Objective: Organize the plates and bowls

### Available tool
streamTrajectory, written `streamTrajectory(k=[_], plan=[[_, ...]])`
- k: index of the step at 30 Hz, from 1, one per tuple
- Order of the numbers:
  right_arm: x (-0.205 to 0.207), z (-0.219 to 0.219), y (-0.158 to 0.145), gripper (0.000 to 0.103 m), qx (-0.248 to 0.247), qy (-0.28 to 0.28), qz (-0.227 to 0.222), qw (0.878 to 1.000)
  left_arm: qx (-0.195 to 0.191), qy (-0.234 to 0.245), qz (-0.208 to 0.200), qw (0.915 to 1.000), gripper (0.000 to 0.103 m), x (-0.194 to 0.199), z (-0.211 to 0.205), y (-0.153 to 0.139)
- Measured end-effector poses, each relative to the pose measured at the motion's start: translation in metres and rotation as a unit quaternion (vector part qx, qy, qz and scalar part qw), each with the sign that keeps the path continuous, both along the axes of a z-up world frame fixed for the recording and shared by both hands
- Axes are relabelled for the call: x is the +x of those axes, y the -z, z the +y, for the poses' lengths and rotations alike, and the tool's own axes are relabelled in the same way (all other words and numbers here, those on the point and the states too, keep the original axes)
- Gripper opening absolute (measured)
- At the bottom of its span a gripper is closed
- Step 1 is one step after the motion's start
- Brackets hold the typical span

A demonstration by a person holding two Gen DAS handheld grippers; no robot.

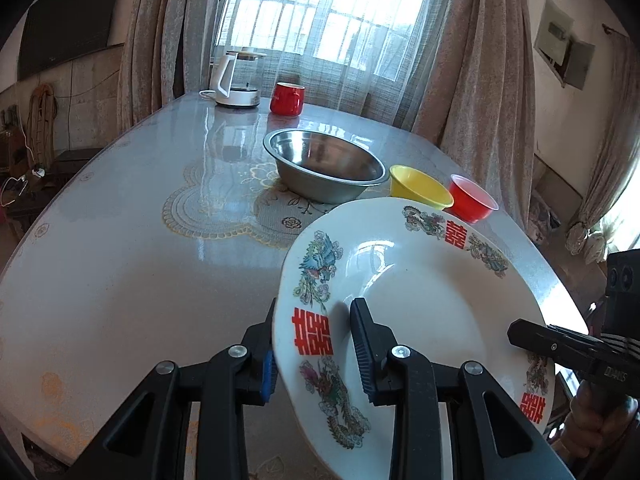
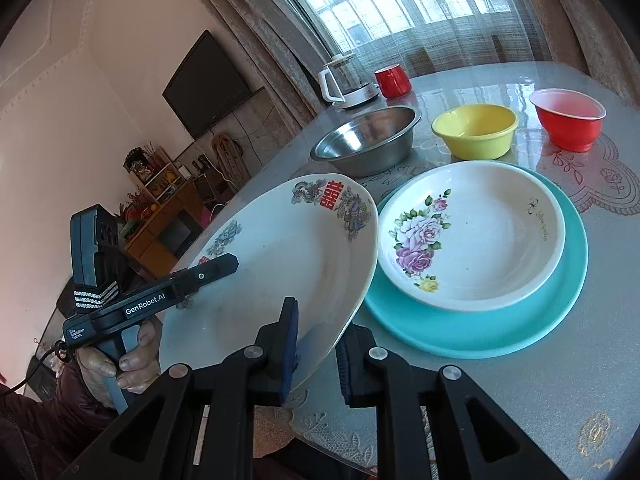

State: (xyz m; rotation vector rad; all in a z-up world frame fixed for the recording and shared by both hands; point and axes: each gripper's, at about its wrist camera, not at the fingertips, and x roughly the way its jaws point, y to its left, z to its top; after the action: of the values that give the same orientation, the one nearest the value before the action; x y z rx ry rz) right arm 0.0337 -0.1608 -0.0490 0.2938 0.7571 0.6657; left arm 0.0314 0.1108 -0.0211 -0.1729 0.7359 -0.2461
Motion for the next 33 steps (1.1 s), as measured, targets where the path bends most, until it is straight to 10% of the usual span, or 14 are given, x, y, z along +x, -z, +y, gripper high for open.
streamTrajectory(k=[33], plan=[[0.059,-0.092,0.006,0.019,-0.074,0.18,0.009,0.981,0.012,0.079,0.046,0.9957,0.032,0.089,-0.114,0.015]])
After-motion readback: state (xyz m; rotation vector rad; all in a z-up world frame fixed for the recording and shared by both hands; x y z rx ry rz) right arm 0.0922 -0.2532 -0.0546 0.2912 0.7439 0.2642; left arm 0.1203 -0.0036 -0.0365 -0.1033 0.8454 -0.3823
